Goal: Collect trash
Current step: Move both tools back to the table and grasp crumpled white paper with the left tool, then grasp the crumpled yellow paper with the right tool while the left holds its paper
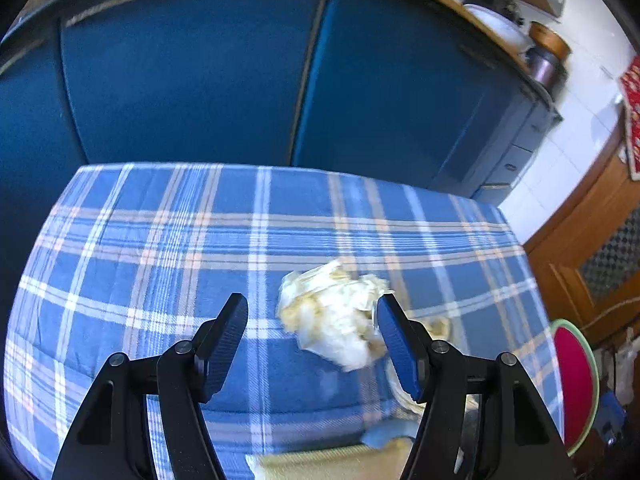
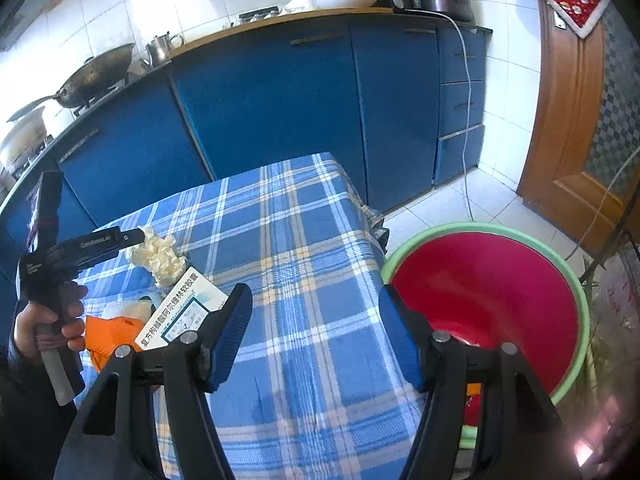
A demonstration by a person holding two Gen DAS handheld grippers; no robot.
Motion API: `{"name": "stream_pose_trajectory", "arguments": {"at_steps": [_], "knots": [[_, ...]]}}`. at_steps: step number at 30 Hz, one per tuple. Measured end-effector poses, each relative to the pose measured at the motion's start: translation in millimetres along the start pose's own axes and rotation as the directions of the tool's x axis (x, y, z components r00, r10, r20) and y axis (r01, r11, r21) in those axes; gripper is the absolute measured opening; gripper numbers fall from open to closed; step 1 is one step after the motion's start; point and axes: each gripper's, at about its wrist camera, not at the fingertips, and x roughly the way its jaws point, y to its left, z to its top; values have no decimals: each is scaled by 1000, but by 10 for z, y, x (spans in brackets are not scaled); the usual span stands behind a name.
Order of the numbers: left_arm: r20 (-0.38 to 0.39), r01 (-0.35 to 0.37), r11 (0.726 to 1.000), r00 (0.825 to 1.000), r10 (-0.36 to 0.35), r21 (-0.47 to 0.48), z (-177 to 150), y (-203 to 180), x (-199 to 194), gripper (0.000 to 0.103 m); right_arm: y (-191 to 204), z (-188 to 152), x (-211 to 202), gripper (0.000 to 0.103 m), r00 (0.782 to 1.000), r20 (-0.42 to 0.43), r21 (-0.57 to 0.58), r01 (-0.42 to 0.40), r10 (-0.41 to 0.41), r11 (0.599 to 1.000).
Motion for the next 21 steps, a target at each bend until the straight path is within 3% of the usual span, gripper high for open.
{"name": "stream_pose_trajectory", "arguments": {"at_steps": [5, 9, 12, 14, 21], "knots": [[2, 47, 999, 999, -47, -27, -12, 58, 51, 73, 86, 67, 116, 67, 1000, -11, -21, -5, 5, 1000], [-22, 140, 988, 990, -141, -61, -64, 65, 124, 73, 201, 159, 220, 67, 1000, -12, -45, -22, 21, 999], [-39, 198, 978, 979, -200, -63, -77, 23, 166, 59, 297, 231, 286, 67, 1000, -9, -68, -26, 25, 997], [-36, 239, 969, 970, -241, -61, -81, -8, 153, 41, 351, 278, 323, 67, 1000, -5, -77, -29, 29, 997], [-8, 240, 968, 971, -241, -78, -21, 44, 54, 38, 563, 400, 469, 67, 999, -15, -114, -44, 42, 993]]}}
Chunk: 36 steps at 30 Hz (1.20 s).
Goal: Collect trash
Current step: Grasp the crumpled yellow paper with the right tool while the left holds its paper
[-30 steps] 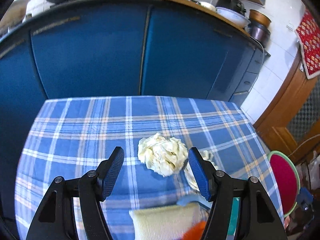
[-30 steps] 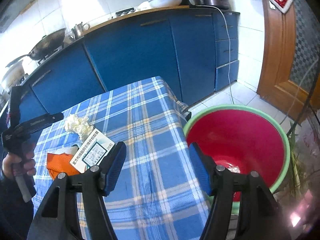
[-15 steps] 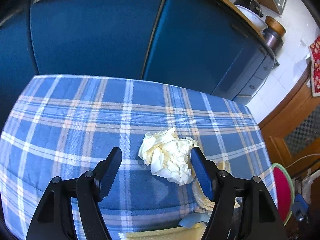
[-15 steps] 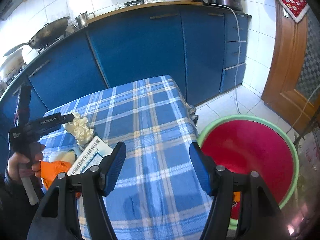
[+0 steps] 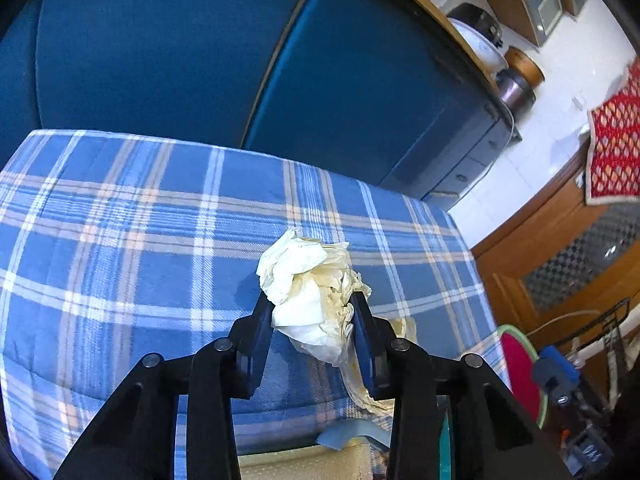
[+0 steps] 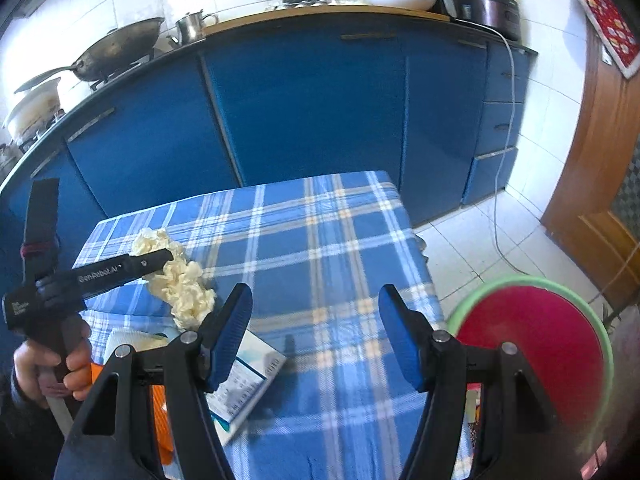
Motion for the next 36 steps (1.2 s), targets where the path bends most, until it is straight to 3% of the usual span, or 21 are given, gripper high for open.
{"name": "stream_pose_trajectory", "arguments": {"at_steps": [2, 8, 17, 23, 29, 30, 32, 36], "knots": [[15, -10, 1000, 1000, 11, -6, 34, 33, -69, 38, 82, 25, 37, 67, 1000, -3, -14, -10, 10, 1000], [69, -162, 987, 985, 161, 6, 136, 124, -269, 38, 325, 65, 188, 67, 997, -44, -42, -63, 62, 997], [118, -359, 933, 928, 353, 32, 251, 294, -438, 39, 652, 95, 424, 67, 987, -113, -71, -119, 111, 990], [78, -366, 931, 928, 365, -1, 289, 442, -385, 39, 810, 64, 618, 67, 977, -171, -84, -142, 126, 986], [73, -336, 942, 939, 336, 0, 283, 421, -350, 39, 884, 9, 826, 66, 959, -243, -71, -166, 144, 984], [71, -334, 942, 940, 333, 1, 280, 418, -345, 39, 891, 1, 843, 64, 956, -252, -70, -170, 148, 983], [68, -333, 943, 941, 332, 2, 272, 412, -335, 39, 902, -14, 882, 47, 953, -264, -75, -173, 148, 982], [67, -326, 945, 944, 324, 7, 265, 398, -338, 39, 951, -39, 886, 36, 951, -262, -93, -192, 162, 977]]}}
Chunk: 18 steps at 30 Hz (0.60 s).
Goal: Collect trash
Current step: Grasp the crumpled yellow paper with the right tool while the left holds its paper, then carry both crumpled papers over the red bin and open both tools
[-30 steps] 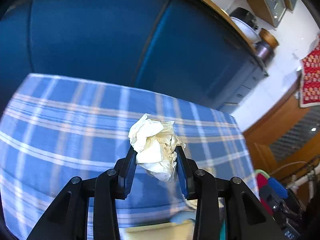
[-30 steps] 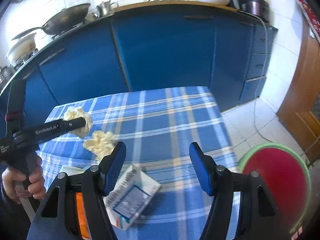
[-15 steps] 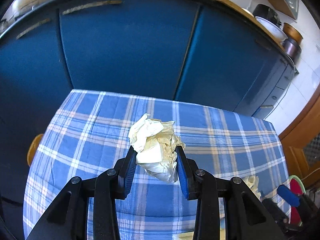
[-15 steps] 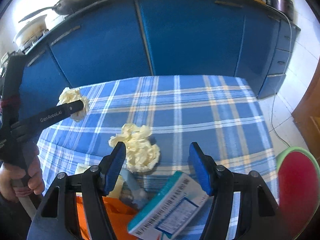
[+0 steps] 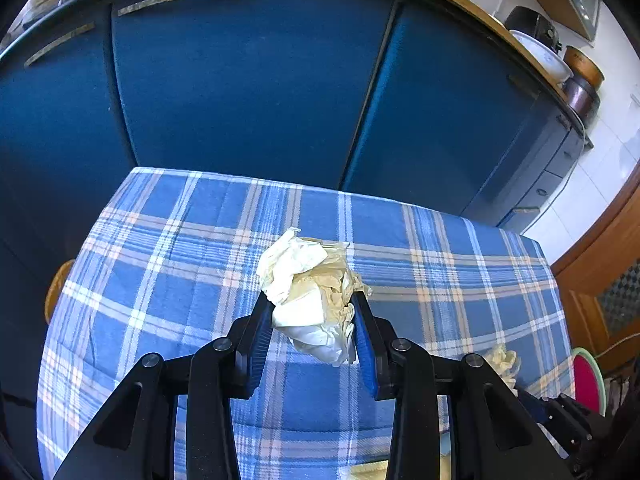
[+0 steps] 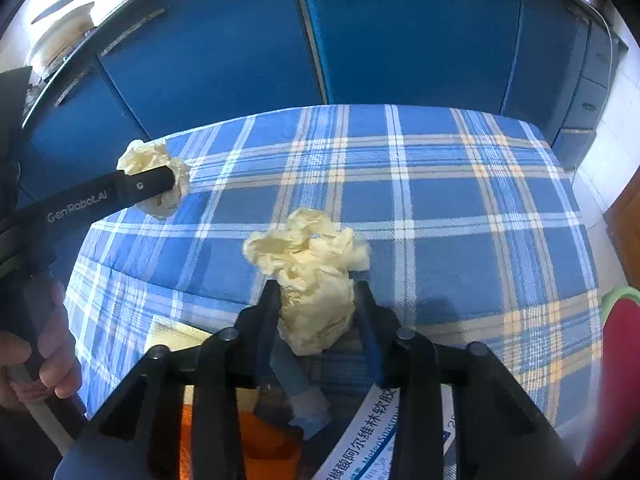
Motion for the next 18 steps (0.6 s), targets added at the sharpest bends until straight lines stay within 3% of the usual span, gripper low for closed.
{"name": "stream_pose_trajectory", "arguments": {"at_steps": [8, 18], "knots": [[33, 33, 999, 999, -34, 16, -15, -99, -160, 39, -69, 1, -353, 32, 995, 96, 34, -3, -1, 999], [64, 115, 984, 990, -124, 135, -138, -544, -469, 39, -298, -160, -956, 32, 979, 199, 99, 24, -44, 995]]}}
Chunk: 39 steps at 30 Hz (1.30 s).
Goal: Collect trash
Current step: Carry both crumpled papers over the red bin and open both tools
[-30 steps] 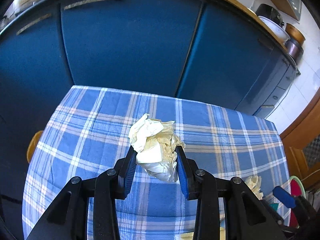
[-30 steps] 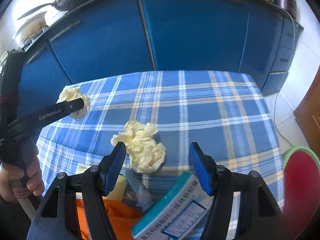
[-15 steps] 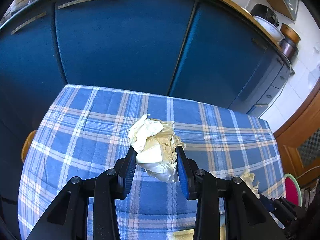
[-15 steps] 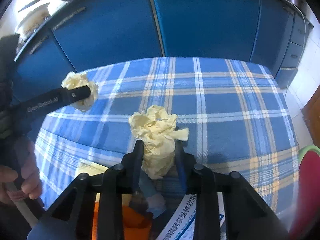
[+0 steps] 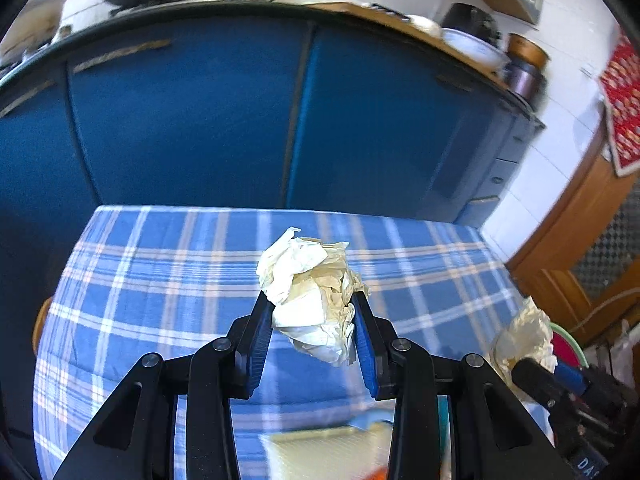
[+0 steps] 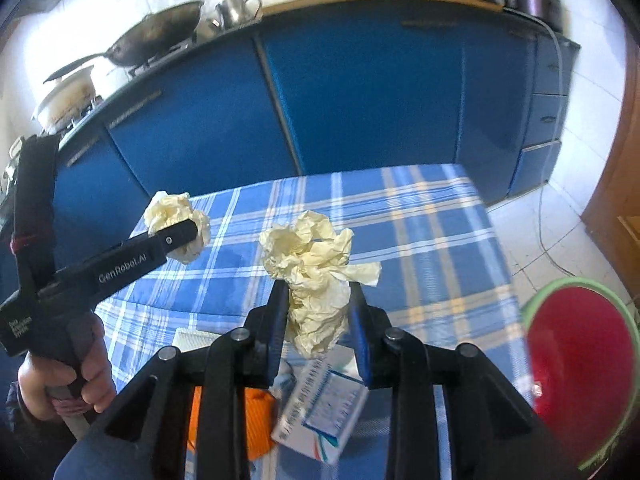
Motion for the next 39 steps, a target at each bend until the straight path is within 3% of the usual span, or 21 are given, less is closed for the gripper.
{"name": "stream_pose_trajectory", "arguments": {"at_steps": [4, 11, 22, 34, 39], "knots": [[2, 65, 997, 998, -65, 41, -45, -213, -115, 39, -96, -48, -229, 32, 999, 32, 13, 20, -21, 1000], [26, 115, 984, 993, -119, 133, -160, -572, -309, 40, -295, -155, -555, 32, 996, 74, 55, 41, -45, 998], [33, 186, 940, 978, -204, 285, -403, -1142, -589, 40, -665, -392, -1056, 32, 983, 138, 127, 104, -121, 987], [14, 264, 901, 958, -286, 345, -546, -1724, -770, 41, -1265, -680, -1340, 33, 971, 163, 246, 134, -177, 960], [-30, 306, 885, 948, -316, 350, -683, -1988, -647, 41, -1539, -919, -1326, 33, 952, 157, 289, 210, -263, 934]]}}
